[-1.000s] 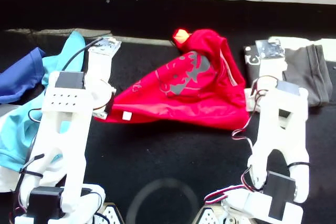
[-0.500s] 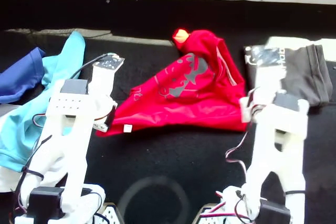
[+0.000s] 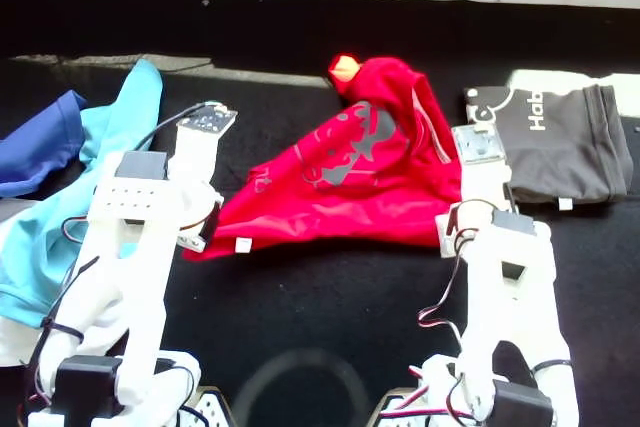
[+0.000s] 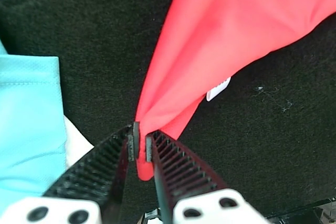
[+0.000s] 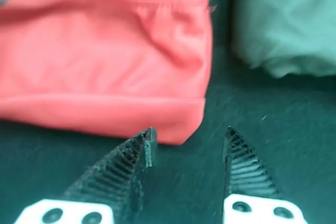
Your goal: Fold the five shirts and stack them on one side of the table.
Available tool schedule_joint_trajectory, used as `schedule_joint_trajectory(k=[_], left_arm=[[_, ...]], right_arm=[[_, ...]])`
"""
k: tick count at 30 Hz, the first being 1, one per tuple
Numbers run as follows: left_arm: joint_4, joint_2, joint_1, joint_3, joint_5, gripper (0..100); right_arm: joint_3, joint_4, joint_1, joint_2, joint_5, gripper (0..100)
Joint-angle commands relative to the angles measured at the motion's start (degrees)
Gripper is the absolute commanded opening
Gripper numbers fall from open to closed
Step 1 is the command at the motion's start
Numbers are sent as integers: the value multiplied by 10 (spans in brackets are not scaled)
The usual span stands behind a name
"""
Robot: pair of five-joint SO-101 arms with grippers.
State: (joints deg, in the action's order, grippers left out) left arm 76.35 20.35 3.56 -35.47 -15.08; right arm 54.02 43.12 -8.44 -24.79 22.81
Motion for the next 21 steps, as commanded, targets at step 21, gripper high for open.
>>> schedule_joint_trajectory(k=[21], left_arm=[[2, 4, -4, 1, -4, 9]], right_arm=[[-109, -24, -12, 123, 2, 5]])
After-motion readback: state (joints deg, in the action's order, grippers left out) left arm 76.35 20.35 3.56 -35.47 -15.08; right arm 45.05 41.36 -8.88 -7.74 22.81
